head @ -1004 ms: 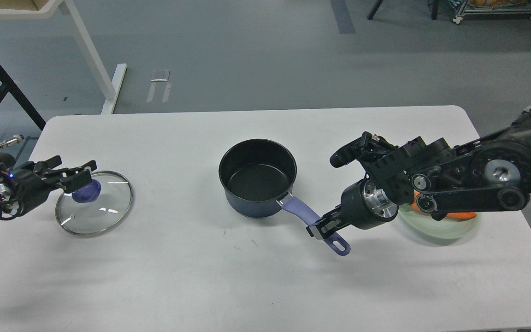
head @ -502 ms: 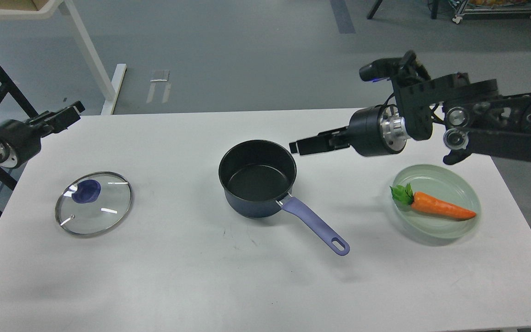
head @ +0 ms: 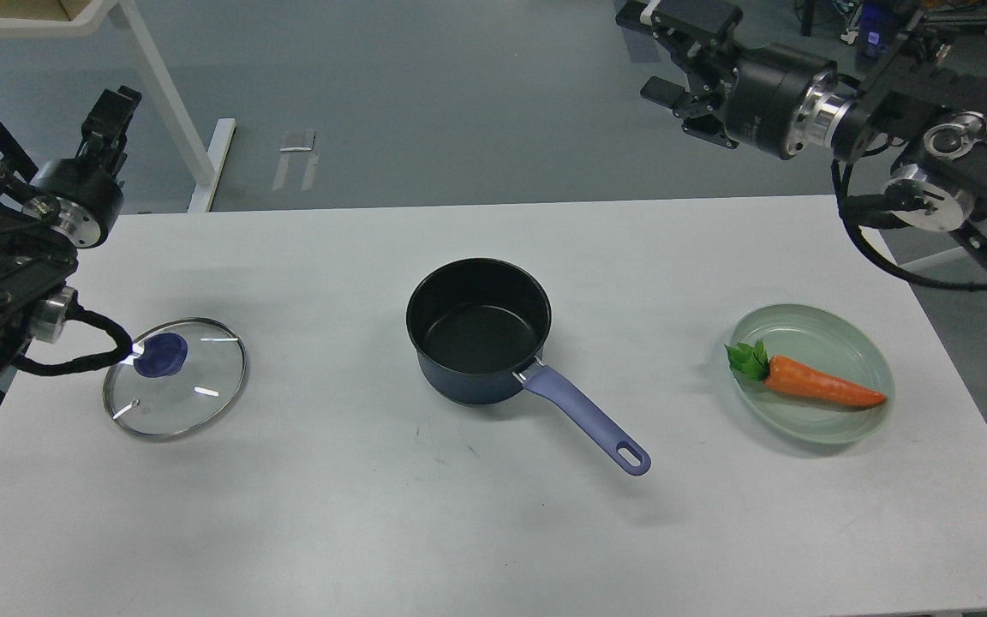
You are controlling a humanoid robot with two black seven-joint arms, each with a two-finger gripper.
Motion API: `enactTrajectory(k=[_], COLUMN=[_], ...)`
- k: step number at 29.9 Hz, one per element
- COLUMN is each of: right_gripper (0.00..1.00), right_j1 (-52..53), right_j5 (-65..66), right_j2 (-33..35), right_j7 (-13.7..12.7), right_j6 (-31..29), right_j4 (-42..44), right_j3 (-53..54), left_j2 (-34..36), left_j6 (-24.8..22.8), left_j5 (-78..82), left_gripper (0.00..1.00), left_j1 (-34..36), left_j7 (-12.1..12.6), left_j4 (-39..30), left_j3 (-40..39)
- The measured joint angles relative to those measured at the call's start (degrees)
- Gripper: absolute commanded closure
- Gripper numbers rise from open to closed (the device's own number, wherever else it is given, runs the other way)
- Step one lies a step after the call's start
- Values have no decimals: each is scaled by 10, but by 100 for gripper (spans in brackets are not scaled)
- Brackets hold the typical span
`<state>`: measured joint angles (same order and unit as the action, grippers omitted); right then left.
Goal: Open pot lid
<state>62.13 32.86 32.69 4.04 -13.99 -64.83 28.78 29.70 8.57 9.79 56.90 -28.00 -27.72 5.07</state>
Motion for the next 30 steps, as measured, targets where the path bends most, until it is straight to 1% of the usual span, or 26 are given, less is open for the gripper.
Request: enactTrajectory(k=[3,8,11,14,17,19,22,25,30], right_gripper=[0,0,0,0,0,0,0,0,0], right_j1=[-40,-75,-88,-102,-118,-130,-146,-155,-157], right_j5=[-82,-224,-289,-340,-377,-396,-422,-453,-466], right_j2=[-23,-65,-91,-124,-161,-183,-206,-216,-219], right_j7=[1,1,3,15,28,31,31,30,28], right_j6=[1,2,2,-1,-5,-7,-10,-17,-21], right_j4=[40,108,157,210,248,268,284,295,303], right_j3=[50,108,138,172,206,228,259,280,283], left_j2=[-29,-68,-86,-101,-109,-111,-117,-120,-119], left_j6=[-9,-59,-80,-99,-123,-138,-149,-162,-205], left_j5=[-48,-89,-108,-141,-183,-209,-230,-237,-253], left_gripper=[1,1,1,1,1,1,1,1,1], left_j1=[1,-5,-8,-10,-12,-16,-23,-33,-54], left_j7=[0,0,0,0,0,0,0,0,0], left_j4=[1,2,2,2,2,2,-3,-5,-14], left_j3=[-30,-113,-151,-172,-178,-180,-181,-187,-224])
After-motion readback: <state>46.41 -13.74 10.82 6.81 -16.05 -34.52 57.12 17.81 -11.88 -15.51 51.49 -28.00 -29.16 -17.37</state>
